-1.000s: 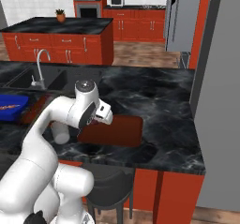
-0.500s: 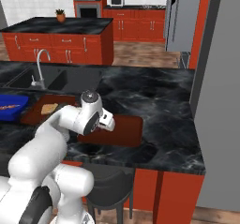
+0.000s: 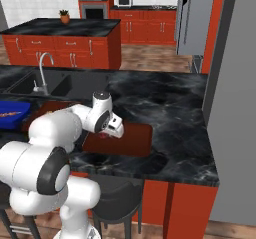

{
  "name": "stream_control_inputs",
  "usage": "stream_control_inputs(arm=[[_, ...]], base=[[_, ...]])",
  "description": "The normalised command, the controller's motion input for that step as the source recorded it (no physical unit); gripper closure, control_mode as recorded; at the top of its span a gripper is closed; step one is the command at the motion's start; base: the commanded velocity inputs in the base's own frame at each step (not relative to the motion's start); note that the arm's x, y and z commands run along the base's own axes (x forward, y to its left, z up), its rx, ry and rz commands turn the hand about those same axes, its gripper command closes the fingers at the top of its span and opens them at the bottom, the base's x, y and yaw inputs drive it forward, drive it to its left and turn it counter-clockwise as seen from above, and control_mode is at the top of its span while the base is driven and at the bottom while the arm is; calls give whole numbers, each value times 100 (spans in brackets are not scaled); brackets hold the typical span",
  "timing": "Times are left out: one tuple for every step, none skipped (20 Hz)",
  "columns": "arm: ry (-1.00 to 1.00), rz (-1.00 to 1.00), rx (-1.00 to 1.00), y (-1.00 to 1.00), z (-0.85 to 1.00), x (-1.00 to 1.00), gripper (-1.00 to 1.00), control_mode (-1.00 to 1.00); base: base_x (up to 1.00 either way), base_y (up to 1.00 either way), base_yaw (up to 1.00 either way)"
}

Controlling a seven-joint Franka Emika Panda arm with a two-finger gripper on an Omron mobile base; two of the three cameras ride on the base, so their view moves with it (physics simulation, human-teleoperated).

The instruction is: Take the donut and cupcake from the fridge and place them on the empty tray on the dining counter.

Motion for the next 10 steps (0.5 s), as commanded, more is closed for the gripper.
stream_control_inputs(arm=[[1,0,0,2,-26,31,100,-100],[0,0,0,2,-29,26,100,-100],[0,0,0,4,-32,22,100,-100],[0,0,0,6,-32,19,100,-100],[0,0,0,9,-31,19,100,-100],[-1,0,0,9,-32,17,100,-100],[-1,0,1,8,-34,14,100,-100],[-3,0,2,7,-31,11,100,-100],[-4,0,3,7,-35,9,100,-100],[-4,0,4,6,-36,9,100,-100]], base=[[0,0,0],[0,0,0],[0,0,0],[0,0,0],[0,0,0],[0,0,0],[0,0,0],[0,0,0],[0,0,0],[0,0,0]])
